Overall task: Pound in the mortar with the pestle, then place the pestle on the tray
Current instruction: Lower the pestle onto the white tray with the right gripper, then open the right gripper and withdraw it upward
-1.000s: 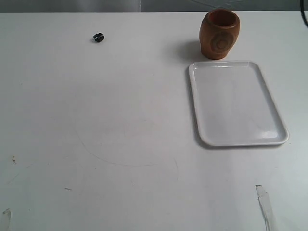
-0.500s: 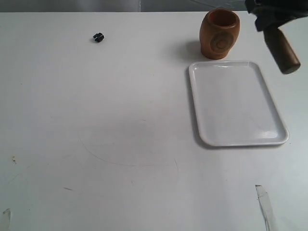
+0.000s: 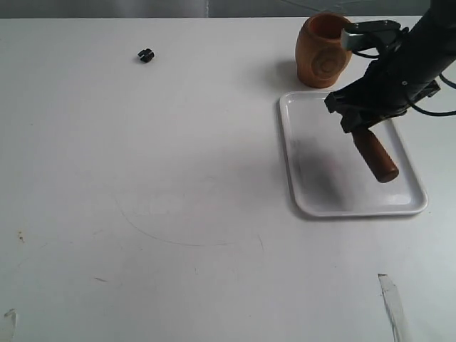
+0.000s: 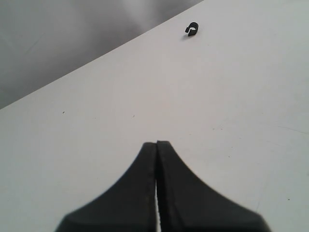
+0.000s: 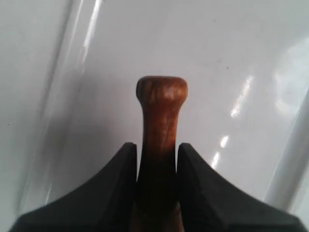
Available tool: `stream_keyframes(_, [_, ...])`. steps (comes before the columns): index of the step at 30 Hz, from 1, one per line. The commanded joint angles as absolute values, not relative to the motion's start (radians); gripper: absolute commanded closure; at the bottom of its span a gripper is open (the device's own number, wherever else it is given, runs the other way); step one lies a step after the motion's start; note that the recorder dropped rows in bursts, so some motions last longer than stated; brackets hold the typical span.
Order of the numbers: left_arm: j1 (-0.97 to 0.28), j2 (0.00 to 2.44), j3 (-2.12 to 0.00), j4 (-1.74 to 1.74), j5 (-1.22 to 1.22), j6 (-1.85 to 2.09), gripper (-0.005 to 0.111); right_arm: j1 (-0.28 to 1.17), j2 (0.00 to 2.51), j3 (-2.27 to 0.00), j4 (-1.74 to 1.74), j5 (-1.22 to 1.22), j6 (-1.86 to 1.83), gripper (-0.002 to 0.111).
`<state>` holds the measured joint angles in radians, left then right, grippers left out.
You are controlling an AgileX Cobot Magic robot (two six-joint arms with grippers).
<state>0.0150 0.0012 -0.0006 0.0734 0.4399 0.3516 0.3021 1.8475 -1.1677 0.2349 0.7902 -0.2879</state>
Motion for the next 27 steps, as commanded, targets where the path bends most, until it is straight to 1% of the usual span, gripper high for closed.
stream_keyframes(1, [0.007,0.0,0.0,0.066,0.437,0.343,0.107,0.302,1.91,-1.164,0.207,0.74,-0.29,0.103])
stream_keyframes(2, [0.007,0.0,0.0,0.066,0.437,0.343,0.107,0.302,1.912,-1.164,0.207,0.737,-0.29,0.096])
stream_keyframes(3, [0.007,0.0,0.0,0.066,0.437,0.343,0.107,0.302,1.912,-1.164,0.207,0.735,-0.29,0.086])
stream_keyframes(4, [0.007,0.0,0.0,0.066,0.437,0.343,0.107,0.302,1.912,-1.164,0.207,0.73,-0.29,0.073])
stream_keyframes(5, [0.007,0.0,0.0,0.066,0.437,0.343,0.107,0.302,1.912,-1.164,0.207,0.721,-0.29,0.057])
stream_keyframes(7, [0.007,0.0,0.0,0.066,0.437,0.343,0.107,0.302,1.902,-1.164,0.205,0.688,-0.29,0.035])
stream_keyframes(8, [0.007,0.0,0.0,0.066,0.437,0.343,0.107,0.302,1.894,-1.164,0.201,0.662,-0.29,0.034])
stream_keyframes(11, [0.007,0.0,0.0,0.066,0.437,0.343,0.107,0.302,1.837,-1.144,0.197,0.514,-0.244,0.041])
stream_keyframes(14, [0.007,0.0,0.0,0.066,0.437,0.343,0.107,0.302,1.719,-1.076,0.209,0.307,-0.195,0.056])
stream_keyframes(17, [0.007,0.0,0.0,0.066,0.437,0.343,0.107,0.302,1.578,-0.97,0.218,0.093,-0.195,0.079])
stream_keyframes(18, [0.007,0.0,0.0,0.066,0.437,0.343,0.107,0.302,1.514,-0.915,0.221,0.0,-0.195,0.089])
stream_keyframes(21, [0.007,0.0,0.0,0.066,0.437,0.343,0.107,0.302,1.366,-0.776,0.221,-0.236,-0.193,0.108])
stream_keyframes(24, [0.007,0.0,0.0,0.066,0.437,0.343,0.107,0.302,1.221,-0.627,0.219,-0.434,-0.193,0.108])
stream_keyframes(27, [0.007,0.0,0.0,0.066,0.437,0.343,0.107,0.302,1.068,-0.516,0.203,-0.516,-0.193,0.108])
